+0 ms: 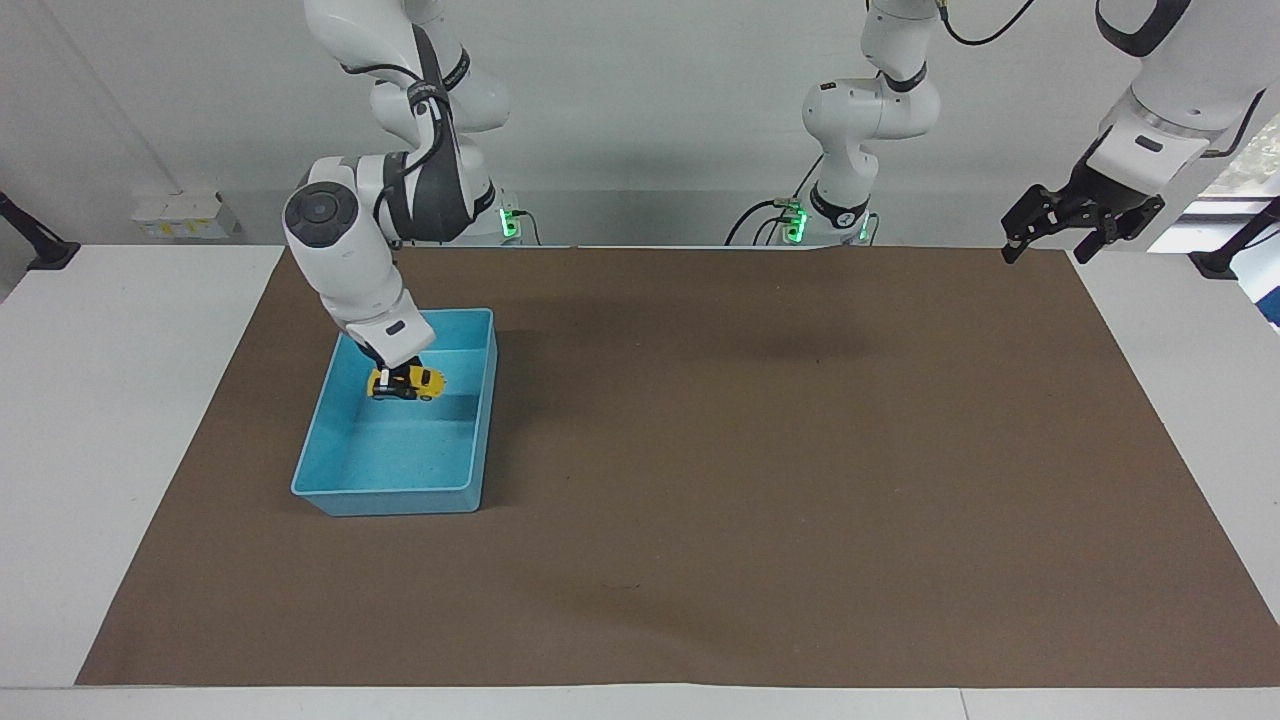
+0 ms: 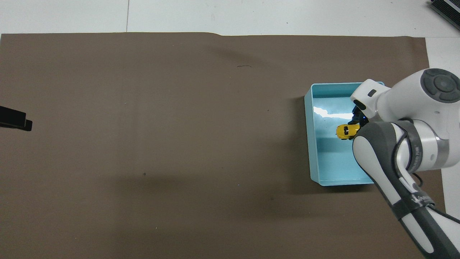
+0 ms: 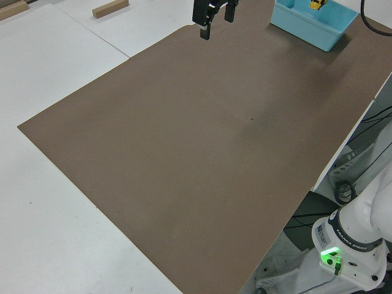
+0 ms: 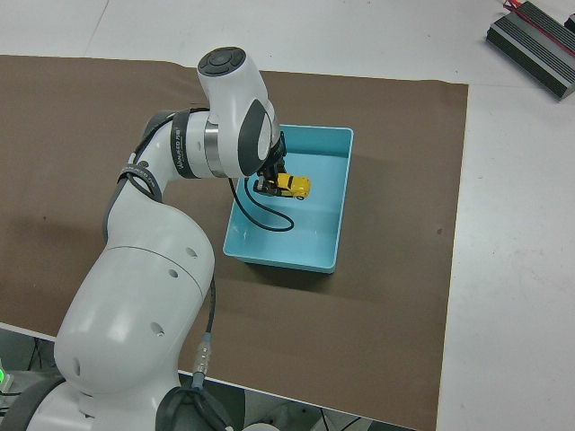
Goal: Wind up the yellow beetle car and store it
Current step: 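Lower the car into the blue bin and open the right gripper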
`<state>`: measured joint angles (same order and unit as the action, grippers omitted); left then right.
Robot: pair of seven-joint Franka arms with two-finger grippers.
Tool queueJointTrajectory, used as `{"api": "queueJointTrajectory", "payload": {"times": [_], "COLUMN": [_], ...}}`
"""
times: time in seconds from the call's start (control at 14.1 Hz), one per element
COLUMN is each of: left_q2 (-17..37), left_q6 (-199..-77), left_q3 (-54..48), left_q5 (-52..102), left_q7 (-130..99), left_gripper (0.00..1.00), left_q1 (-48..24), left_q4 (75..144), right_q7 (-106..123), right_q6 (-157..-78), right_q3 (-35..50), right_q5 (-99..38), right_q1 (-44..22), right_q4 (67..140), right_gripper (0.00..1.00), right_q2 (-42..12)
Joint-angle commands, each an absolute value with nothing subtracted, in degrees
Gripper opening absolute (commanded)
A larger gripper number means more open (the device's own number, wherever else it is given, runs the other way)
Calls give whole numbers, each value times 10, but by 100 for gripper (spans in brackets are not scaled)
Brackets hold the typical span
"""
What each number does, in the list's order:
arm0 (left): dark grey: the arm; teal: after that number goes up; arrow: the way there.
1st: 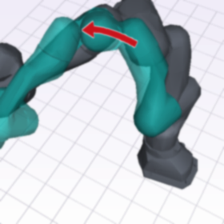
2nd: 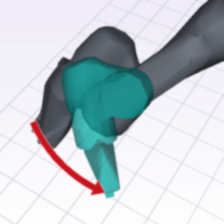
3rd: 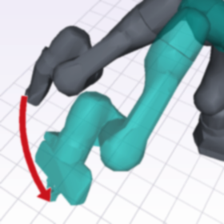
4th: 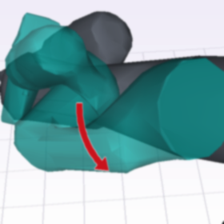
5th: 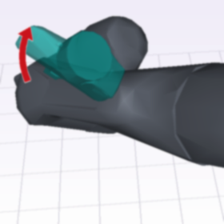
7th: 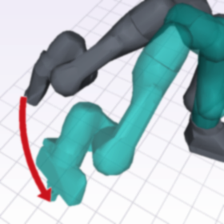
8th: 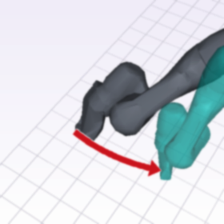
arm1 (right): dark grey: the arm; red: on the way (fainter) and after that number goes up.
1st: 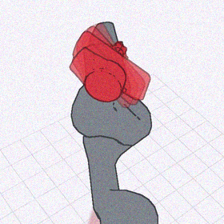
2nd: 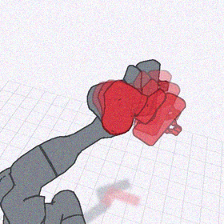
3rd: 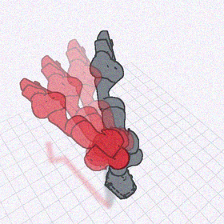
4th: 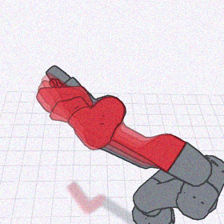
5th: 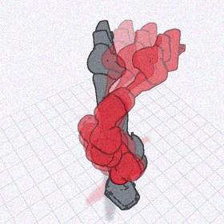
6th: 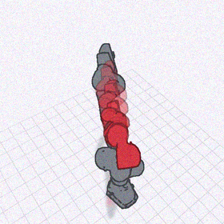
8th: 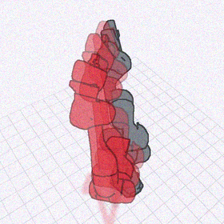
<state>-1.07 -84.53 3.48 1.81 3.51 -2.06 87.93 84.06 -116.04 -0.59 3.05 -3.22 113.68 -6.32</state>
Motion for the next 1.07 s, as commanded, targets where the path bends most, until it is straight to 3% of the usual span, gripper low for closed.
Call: {"api": "queueJointTrajectory", "payload": {"times": [0.0,0.64,0.78,1.0], "left_q2": [-7,-7,-7,-8], "left_q6": [-837,-837,-837,-837], "left_q3": [25,25,25,25], "left_q5": [11,11,11,11], "left_q7": [32,32,32,32], "left_gripper": [100,100,100,100], "left_q1": [-11,-11,-11,-11], "left_q4": [868,868,868,868], "right_q7": [869,868,863,860], "right_q6": [-1221,-1335,-1321,-1294], "right_q3": [2,2,2,3], "right_q5": [34,34,33,28], "right_q1": [-18,-17,-17,-21], "right_q4": [1202,1259,1251,1236], "right_gripper": [0,0,100,100], "right_q2": [-36,-84,-86,-74]}}
